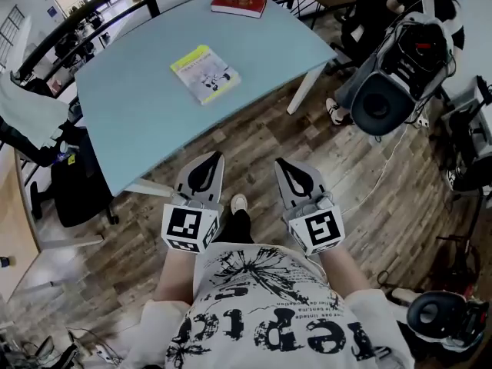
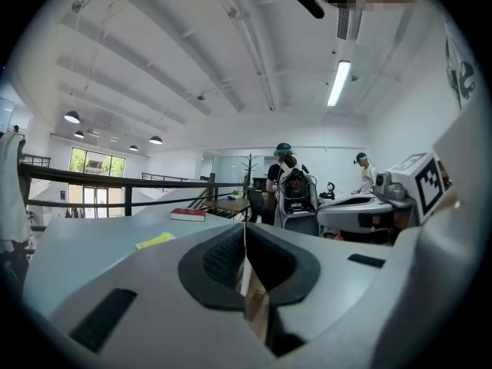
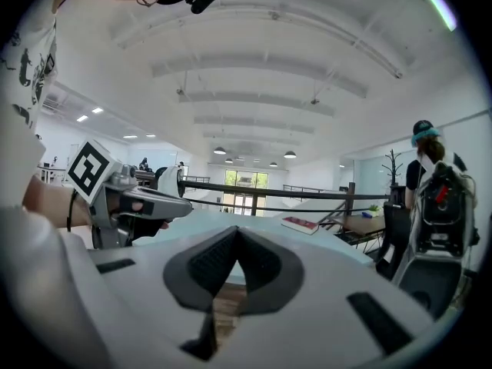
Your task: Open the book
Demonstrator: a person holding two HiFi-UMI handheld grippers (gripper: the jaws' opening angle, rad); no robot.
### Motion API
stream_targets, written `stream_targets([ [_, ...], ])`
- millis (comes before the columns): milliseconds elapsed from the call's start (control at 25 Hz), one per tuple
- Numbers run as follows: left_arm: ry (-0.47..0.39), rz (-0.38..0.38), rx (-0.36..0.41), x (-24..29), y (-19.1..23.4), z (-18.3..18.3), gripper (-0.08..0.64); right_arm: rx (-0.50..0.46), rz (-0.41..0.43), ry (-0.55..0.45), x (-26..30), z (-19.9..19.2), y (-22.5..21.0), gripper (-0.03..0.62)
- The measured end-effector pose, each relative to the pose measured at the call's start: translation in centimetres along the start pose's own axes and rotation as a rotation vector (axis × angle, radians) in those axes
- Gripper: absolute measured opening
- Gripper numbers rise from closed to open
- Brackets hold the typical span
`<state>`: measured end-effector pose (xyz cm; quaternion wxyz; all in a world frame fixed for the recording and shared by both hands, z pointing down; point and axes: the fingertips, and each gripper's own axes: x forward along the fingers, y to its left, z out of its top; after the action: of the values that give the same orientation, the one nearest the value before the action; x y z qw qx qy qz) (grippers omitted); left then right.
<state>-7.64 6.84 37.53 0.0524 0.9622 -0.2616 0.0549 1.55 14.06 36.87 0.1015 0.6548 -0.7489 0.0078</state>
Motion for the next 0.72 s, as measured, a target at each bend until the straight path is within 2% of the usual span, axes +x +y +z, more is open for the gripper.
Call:
stream_targets([
  [200,0.003,0.019,0.003,7.1,5.7,1.7,0.021,-0.004,-0.003,-0.005,7.8,1.4,-5.3,0.009],
  [400,0.015,0.056,0.006,11.8,10.8,2.5,0.021,0.026,-0.009,-0.016,14.5,1.9,-9.6,0.009],
  [720,0.068,0.116,-0.013,17.4,14.2,1.5,0.021,0.02,0.082,-0.009,21.9,1.5,-13.5,0.009],
])
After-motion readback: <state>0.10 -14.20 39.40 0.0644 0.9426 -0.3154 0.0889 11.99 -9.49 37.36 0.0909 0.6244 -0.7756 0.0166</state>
